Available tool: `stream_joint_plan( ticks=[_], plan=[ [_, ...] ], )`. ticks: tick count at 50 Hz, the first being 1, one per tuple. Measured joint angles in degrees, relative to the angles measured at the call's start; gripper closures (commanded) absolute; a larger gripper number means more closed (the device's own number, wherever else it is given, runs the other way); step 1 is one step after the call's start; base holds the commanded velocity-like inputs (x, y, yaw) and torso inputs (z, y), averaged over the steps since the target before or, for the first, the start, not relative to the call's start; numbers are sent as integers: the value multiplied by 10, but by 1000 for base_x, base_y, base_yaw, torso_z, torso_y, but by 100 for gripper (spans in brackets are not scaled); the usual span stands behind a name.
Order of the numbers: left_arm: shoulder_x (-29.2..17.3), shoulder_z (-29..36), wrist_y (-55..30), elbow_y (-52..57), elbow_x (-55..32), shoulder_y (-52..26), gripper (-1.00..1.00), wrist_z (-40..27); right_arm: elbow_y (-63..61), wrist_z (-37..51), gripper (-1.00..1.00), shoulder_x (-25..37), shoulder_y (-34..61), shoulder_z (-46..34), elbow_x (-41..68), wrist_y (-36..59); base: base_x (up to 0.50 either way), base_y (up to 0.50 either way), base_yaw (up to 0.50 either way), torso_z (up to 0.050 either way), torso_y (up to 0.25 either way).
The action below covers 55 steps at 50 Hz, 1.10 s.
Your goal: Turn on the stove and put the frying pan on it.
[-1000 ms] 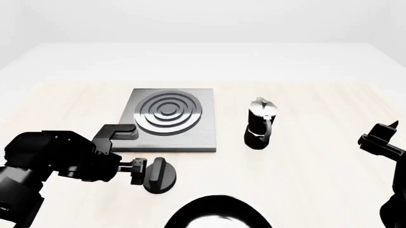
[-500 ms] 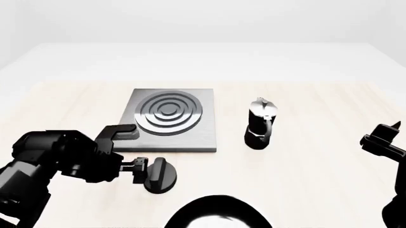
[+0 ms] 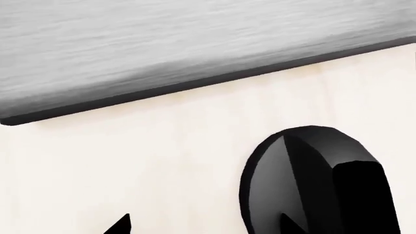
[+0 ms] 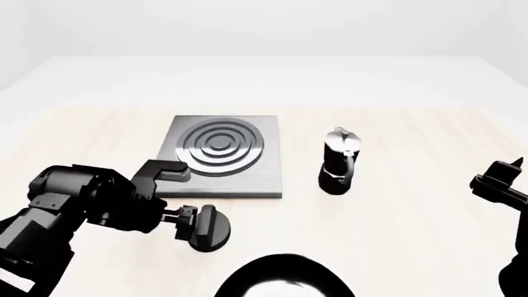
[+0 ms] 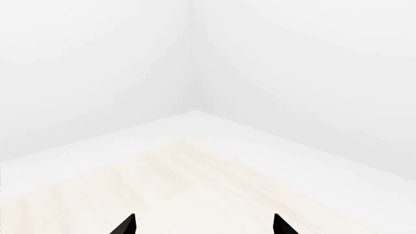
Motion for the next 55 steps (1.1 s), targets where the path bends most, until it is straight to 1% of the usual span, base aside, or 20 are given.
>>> stream_joint_plan(
  ticks=[10, 19, 29, 39, 55],
  plan=[
    [-12, 8, -18, 53, 9, 6, -100, -2, -1, 2, -100, 1, 3, -2, 2, 2, 0, 0, 0, -1, 0],
    [-22, 14, -29, 94, -5, 14, -100, -4, 1, 2, -100, 1, 3, -3, 3, 1, 0, 0, 0, -1, 0],
    [-9, 7, -18, 97, -11, 20, -100, -2, 3, 3, -100, 1, 2, -5, 5, -2, 0, 0, 0, 0, 0],
    [19, 1, 12, 50, -13, 11, -100, -2, 4, 4, -100, 0, -1, -5, 6, -5, 0, 0, 0, -1, 0],
    [81, -20, 71, -75, 3, -29, -100, -12, 2, 5, -100, 1, -4, -3, 10, -5, 0, 0, 0, 0, 0]
  ],
)
